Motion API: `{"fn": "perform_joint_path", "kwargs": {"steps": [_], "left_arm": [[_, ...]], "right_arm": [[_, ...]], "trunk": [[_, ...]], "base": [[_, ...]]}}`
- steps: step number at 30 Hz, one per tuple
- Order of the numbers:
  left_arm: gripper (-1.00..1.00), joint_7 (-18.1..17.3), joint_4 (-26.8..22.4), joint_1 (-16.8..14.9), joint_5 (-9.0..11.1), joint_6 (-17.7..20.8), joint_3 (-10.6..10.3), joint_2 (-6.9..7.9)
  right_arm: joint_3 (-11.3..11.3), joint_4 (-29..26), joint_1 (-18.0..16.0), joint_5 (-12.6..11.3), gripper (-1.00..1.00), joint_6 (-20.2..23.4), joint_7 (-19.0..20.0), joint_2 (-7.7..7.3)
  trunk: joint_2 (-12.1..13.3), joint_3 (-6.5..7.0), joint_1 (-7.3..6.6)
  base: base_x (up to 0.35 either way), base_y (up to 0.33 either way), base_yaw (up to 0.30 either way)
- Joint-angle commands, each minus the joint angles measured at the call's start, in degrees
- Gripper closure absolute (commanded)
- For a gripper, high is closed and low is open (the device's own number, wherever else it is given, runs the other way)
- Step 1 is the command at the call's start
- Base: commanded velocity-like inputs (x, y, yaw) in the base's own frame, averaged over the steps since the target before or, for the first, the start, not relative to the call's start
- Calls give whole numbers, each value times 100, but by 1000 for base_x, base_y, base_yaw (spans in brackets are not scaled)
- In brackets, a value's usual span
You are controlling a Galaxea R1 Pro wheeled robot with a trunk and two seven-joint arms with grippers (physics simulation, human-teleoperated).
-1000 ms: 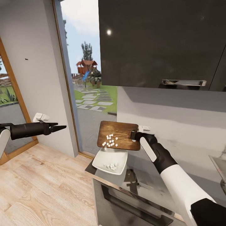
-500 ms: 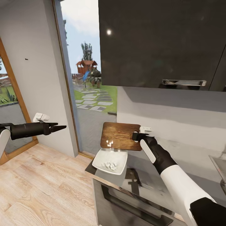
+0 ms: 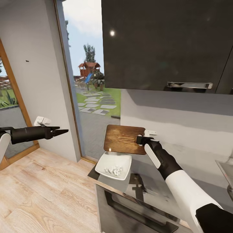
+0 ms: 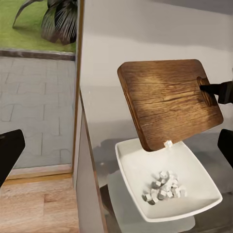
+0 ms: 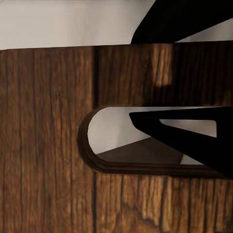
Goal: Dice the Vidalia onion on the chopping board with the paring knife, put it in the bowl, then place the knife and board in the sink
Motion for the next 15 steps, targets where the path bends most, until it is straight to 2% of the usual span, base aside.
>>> {"fn": "perform_joint_path", "kwargs": {"steps": [1,15], "left_arm": [[-100,-27,0,-7,-12,21,4,1],[-100,-27,0,-8,-12,21,-1,0]], "right_arm": [[18,-7,-5,-61,100,9,-53,-3],[17,-7,-9,-60,100,12,-51,-3]], "trunk": [[-7,-9,1],[-7,-9,1]], "base": [[0,0,0],[0,0,0]]}}
